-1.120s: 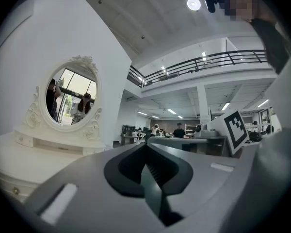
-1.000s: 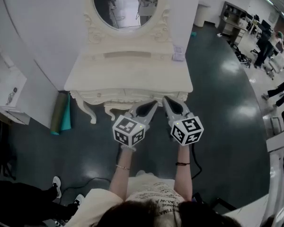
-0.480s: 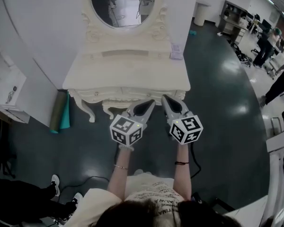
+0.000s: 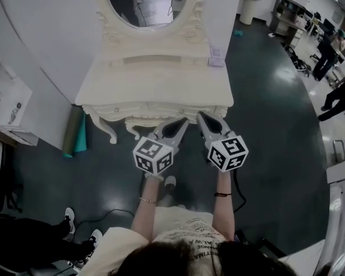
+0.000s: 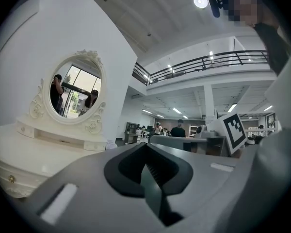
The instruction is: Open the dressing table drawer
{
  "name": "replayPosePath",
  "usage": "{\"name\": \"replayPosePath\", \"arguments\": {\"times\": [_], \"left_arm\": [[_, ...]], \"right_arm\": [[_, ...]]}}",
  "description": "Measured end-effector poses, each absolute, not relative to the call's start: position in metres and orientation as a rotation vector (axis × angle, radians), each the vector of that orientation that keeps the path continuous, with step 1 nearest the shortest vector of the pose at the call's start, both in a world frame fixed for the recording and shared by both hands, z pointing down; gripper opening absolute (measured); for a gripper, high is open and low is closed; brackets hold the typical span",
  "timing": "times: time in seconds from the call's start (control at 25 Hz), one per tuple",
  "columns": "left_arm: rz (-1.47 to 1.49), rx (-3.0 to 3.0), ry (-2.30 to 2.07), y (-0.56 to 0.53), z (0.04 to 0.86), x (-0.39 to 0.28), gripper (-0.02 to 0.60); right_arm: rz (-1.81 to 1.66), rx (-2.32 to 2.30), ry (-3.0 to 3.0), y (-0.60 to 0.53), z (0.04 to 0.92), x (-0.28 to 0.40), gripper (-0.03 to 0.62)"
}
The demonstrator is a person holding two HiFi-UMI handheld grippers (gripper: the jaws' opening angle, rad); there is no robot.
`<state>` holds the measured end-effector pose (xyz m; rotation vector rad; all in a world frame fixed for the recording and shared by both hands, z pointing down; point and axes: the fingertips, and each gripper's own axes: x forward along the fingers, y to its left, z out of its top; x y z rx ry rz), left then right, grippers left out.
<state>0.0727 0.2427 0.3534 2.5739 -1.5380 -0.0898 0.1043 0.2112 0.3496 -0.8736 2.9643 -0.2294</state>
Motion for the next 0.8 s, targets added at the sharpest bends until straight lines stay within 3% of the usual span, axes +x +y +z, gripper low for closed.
{"name": "replayPosePath", "arguments": {"times": [0.8], "left_arm": [[-0.094,2.584,-1.487,0.157,0.356,0.025,-0.002]], "right_arm": [[-0.279,-0.925,2.954,0.127,0.358,0.059,0.003]]}}
